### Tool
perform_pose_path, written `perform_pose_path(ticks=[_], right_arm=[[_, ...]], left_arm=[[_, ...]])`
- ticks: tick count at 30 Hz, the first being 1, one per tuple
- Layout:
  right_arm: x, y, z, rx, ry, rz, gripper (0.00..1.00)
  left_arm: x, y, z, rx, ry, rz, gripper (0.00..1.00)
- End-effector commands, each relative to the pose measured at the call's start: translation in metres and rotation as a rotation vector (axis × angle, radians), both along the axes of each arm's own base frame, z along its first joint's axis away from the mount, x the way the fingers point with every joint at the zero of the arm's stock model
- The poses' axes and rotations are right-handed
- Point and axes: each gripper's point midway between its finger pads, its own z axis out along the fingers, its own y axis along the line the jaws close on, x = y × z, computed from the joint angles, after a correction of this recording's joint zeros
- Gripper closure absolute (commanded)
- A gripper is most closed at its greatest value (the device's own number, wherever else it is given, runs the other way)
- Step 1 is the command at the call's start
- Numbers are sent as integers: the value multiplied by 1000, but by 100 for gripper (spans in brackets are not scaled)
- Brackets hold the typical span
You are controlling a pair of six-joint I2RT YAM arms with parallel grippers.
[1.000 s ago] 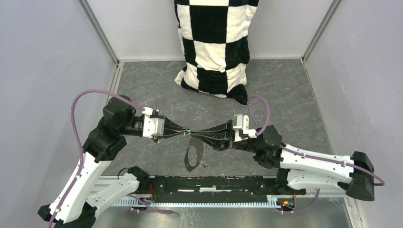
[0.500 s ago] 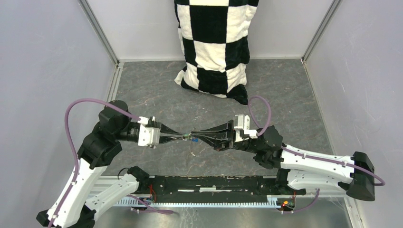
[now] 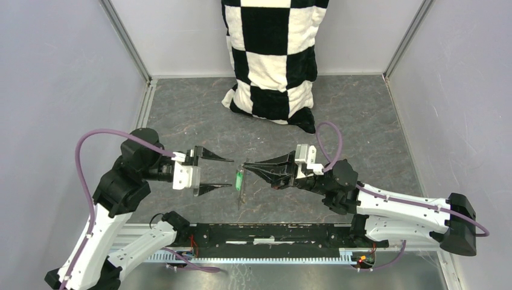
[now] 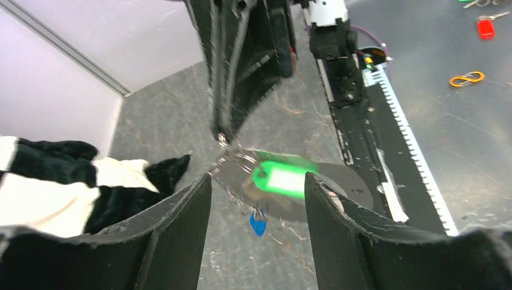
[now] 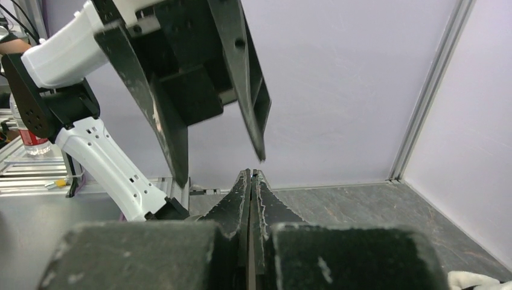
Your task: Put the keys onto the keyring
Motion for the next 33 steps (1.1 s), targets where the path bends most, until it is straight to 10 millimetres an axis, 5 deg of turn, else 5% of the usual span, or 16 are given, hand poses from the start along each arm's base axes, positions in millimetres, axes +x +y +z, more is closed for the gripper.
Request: perform_pose_path(ticks=[1, 4, 9, 20, 30, 33], right_arm=[[3, -4, 26, 52, -35, -25, 100], [2, -3, 27, 49, -39, -15, 99], [2, -5, 30, 52, -63, -30, 100], [0, -11, 39, 99, -65, -35, 100], [-3, -8, 39, 131, -24, 3, 100], [-5, -6, 36, 131, -11, 19, 100]], left_arm=[[7, 0, 38, -69, -84, 46, 36], [19, -4, 47, -111, -52, 96, 45], [17, -12, 35, -98, 97, 73, 63], [13, -17, 12, -68, 214, 44, 67], [15, -20, 12, -89, 206, 30, 97], [14, -22, 16, -111, 218, 17, 98]])
